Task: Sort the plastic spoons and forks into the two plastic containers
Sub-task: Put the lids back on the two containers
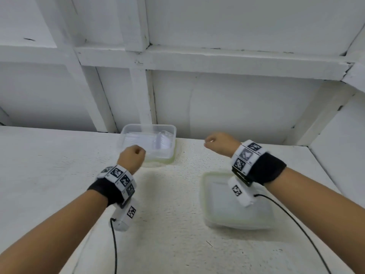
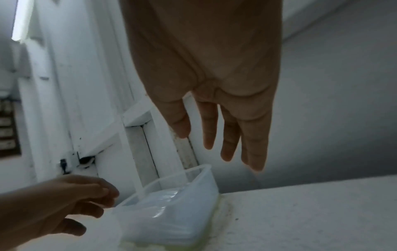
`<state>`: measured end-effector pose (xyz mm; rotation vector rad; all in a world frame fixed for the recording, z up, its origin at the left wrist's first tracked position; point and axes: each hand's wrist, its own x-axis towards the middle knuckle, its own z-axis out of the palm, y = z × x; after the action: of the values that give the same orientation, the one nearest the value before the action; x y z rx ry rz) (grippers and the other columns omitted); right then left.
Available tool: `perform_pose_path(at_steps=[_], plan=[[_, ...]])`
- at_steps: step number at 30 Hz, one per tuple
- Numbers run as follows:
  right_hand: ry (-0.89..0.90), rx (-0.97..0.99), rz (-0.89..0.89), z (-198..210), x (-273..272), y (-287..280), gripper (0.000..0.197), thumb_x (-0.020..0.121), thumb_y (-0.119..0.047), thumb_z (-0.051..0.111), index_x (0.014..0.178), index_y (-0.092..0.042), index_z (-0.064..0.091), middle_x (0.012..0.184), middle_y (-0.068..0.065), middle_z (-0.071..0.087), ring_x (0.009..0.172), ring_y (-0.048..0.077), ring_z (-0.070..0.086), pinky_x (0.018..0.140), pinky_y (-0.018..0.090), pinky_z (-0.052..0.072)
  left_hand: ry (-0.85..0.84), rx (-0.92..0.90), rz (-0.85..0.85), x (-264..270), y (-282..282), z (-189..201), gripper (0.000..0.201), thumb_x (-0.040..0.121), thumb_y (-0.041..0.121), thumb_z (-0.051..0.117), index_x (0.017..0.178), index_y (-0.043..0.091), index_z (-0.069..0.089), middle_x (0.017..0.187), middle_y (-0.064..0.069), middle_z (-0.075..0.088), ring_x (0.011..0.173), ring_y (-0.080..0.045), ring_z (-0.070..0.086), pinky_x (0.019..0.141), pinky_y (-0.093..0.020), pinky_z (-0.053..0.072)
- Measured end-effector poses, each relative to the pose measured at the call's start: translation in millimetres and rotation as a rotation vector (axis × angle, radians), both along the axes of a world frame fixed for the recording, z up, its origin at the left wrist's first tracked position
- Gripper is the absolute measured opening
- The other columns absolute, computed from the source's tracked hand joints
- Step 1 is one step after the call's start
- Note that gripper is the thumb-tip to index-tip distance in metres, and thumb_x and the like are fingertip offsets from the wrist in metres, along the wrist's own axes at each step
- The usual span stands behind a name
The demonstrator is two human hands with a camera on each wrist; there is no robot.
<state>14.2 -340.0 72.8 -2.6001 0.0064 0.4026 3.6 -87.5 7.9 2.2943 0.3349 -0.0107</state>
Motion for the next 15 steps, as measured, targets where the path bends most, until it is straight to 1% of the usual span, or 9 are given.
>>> perform_pose_path(at_steps=[2, 5, 6, 8, 9, 10, 12, 14, 15], plan=[[0.082, 0.132, 0.002, -2.6, 15.6, 37.1, 0.040, 0.097, -0.019, 0.044, 0.126, 0.009, 0.051, 0.133, 0.023, 0.051, 0.122, 0.036, 0.048, 0.102, 0.041, 0.040, -0.053, 0.083, 0.075, 16.6, 29.6, 5.5, 0.027, 0.093, 0.013, 0.044, 0.108, 0.004, 0.065, 0.115, -0.016, 0.063, 0.106, -0.033, 0.056, 0.090, -0.033, 0.042], [0.143, 0.213, -0.017, -16.4, 38.3, 78.2, 0.040, 0.097, -0.015, 0.041, 0.131, 0.006, 0.046, 0.134, 0.021, 0.049, 0.121, 0.034, 0.048, 0.101, 0.040, 0.041, -0.060, 0.083, 0.133, 38.6, 58.5, 7.3, 0.033, 0.092, 0.007, 0.042, 0.118, 0.004, 0.061, 0.124, -0.018, 0.058, 0.115, -0.035, 0.052, 0.095, -0.034, 0.039], [0.144, 0.225, -0.042, -22.9, 47.7, 90.3, 0.039, 0.097, -0.013, 0.041, 0.132, 0.003, 0.045, 0.134, 0.019, 0.049, 0.118, 0.032, 0.049, 0.097, 0.036, 0.043, -0.041, 0.071, 0.144, 45.5, 67.4, 5.4, 0.034, 0.091, 0.006, 0.041, 0.120, 0.004, 0.059, 0.125, -0.018, 0.057, 0.115, -0.035, 0.052, 0.095, -0.035, 0.039], [0.167, 0.198, -0.086, -33.1, 61.3, 105.8, 0.037, 0.098, -0.009, 0.037, 0.133, 0.001, 0.044, 0.135, 0.018, 0.049, 0.114, 0.030, 0.051, 0.081, 0.023, 0.045, -0.012, 0.025, 0.147, 57.3, 80.2, -1.1, 0.035, 0.090, 0.006, 0.040, 0.120, 0.007, 0.058, 0.124, -0.018, 0.057, 0.110, -0.036, 0.054, 0.095, -0.038, 0.044], [0.166, 0.160, -0.100, -35.6, 64.9, 109.5, 0.036, 0.098, -0.009, 0.036, 0.132, 0.002, 0.044, 0.135, 0.019, 0.049, 0.117, 0.031, 0.050, 0.078, 0.021, 0.044, -0.003, 0.005, 0.151, 63.0, 85.4, -5.7, 0.034, 0.089, 0.006, 0.040, 0.118, 0.008, 0.058, 0.122, -0.018, 0.058, 0.108, -0.037, 0.056, 0.094, -0.041, 0.047], [0.157, 0.145, -0.109, -39.2, 70.8, 111.6, 0.036, 0.097, -0.011, 0.038, 0.130, 0.004, 0.045, 0.133, 0.021, 0.049, 0.119, 0.033, 0.050, 0.082, 0.025, 0.045, 0.007, -0.007, 0.156, 67.7, 88.9, -9.2, 0.035, 0.089, 0.006, 0.040, 0.118, 0.008, 0.057, 0.121, -0.018, 0.058, 0.106, -0.038, 0.057, 0.093, -0.044, 0.048], [0.143, 0.128, -0.118, -46.4, 82.2, 111.4, 0.036, 0.095, -0.012, 0.045, 0.126, 0.005, 0.050, 0.126, 0.022, 0.054, 0.116, 0.035, 0.053, 0.091, 0.034, 0.046, 0.032, -0.029, 0.150, 77.8, 92.3, -14.5, 0.037, 0.089, 0.007, 0.040, 0.123, 0.006, 0.055, 0.123, -0.019, 0.057, 0.105, -0.038, 0.058, 0.091, -0.045, 0.050], [0.175, 0.118, -0.181, -47.2, 90.6, 110.4, 0.033, 0.094, -0.014, 0.051, 0.122, 0.003, 0.055, 0.113, 0.016, 0.059, 0.111, 0.030, 0.058, 0.093, 0.032, 0.047, 0.070, -0.047, 0.118, 86.5, 91.5, -17.1, 0.039, 0.091, 0.009, 0.043, 0.129, 0.003, 0.051, 0.122, -0.019, 0.057, 0.101, -0.039, 0.060, 0.087, -0.044, 0.052], [0.176, 0.063, -0.146, -46.4, 94.5, 110.8, 0.033, 0.094, -0.016, 0.053, 0.121, 0.002, 0.057, 0.110, 0.013, 0.061, 0.111, 0.027, 0.059, 0.095, 0.031, 0.047, 0.087, -0.038, 0.090, 91.4, 91.5, -19.4, 0.038, 0.092, 0.011, 0.045, 0.128, 0.002, 0.052, 0.118, -0.019, 0.059, 0.097, -0.038, 0.062, 0.084, -0.042, 0.054]])
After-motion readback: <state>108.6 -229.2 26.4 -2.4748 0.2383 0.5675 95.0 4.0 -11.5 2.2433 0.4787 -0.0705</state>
